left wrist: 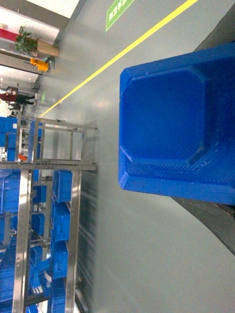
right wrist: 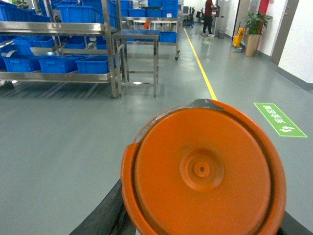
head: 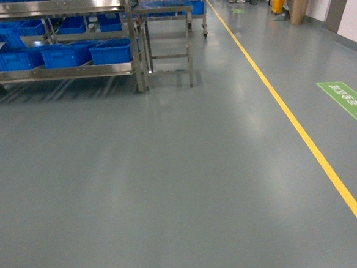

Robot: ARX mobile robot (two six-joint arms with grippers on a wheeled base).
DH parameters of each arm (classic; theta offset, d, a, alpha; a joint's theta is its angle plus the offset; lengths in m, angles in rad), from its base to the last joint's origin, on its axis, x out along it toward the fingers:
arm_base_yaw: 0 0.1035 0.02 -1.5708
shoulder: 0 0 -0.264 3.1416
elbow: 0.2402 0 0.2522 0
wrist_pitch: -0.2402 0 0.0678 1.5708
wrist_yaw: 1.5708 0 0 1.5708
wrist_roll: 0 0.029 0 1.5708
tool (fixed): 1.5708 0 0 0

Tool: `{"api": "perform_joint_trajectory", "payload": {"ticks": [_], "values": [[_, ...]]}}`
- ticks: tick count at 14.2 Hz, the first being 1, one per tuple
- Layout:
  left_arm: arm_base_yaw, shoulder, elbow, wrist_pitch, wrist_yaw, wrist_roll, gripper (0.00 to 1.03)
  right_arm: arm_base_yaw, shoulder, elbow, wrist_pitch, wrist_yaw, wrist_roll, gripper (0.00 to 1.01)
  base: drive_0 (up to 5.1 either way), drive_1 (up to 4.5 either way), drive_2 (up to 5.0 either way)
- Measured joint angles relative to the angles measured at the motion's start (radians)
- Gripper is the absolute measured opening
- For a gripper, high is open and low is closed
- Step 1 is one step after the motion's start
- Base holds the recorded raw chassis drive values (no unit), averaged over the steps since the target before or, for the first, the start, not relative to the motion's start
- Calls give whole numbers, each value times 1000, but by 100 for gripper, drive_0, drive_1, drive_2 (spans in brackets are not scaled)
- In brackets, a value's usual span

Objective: Sort blue parts and orange caps into right shelf containers

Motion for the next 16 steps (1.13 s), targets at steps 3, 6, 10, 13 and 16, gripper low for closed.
{"api": "perform_joint_trajectory", "payload": {"ticks": [3,6,10,13,16], "values": [[0,0,0,5,2,0,42,0,0,0,2,0,0,44,-4,425,-433],[0,0,0,1,3,0,42,0,0,0,-4,0,0,44,6,435,-423],[0,0,0,0,0,0,42,0,0,0,0,0,0,44,6,435,-423],[0,0,0,2,1,0,42,0,0,0,2,0,0,44,5,433,-424],[0,0,0,0,2,0,42,0,0,0,-1,0,0,44,2,430,-427]]}}
